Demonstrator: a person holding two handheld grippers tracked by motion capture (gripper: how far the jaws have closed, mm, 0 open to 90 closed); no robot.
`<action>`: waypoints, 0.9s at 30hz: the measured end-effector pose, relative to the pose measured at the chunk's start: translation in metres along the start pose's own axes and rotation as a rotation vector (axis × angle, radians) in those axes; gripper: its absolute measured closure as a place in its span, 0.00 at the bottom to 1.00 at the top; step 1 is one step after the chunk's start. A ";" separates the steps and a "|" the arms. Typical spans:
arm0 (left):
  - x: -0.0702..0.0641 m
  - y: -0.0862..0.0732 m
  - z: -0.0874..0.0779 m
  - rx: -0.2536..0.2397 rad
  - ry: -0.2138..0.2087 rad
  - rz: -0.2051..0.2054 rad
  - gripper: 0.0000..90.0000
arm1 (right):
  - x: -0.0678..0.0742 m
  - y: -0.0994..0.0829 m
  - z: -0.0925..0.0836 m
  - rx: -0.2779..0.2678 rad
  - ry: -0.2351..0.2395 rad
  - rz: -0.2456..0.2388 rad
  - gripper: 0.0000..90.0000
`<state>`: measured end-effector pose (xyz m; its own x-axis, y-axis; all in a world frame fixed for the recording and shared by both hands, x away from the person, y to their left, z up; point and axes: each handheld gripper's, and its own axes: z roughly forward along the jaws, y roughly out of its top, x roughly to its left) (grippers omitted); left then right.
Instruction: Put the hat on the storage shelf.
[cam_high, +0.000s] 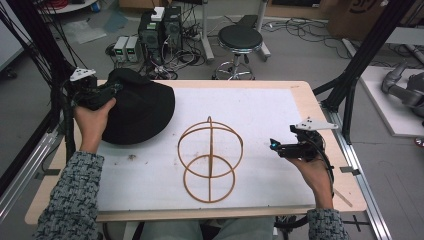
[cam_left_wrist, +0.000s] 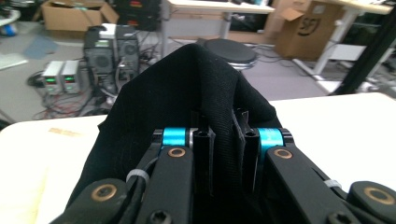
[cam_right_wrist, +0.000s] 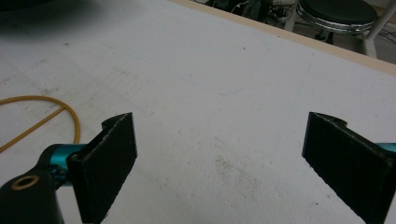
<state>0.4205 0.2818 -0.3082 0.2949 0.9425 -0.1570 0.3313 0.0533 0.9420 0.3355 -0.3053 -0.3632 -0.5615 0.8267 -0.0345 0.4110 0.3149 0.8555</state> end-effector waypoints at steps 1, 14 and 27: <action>-0.002 0.003 -0.002 -0.004 -0.014 -0.003 0.90 | 0.000 0.001 0.001 0.003 0.003 0.000 0.11; -0.038 0.037 -0.028 -0.045 -0.171 0.045 0.90 | -0.003 0.007 0.008 -0.017 0.017 0.000 0.11; -0.042 0.060 -0.045 -0.094 -0.245 0.000 0.90 | -0.002 0.011 0.018 -0.009 0.030 -0.006 0.11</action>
<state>0.3880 0.2598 -0.2318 0.5072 0.8349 -0.2137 0.2502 0.0947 0.9636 0.3541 -0.2951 -0.3626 -0.5854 0.8104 -0.0239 0.4010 0.3150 0.8602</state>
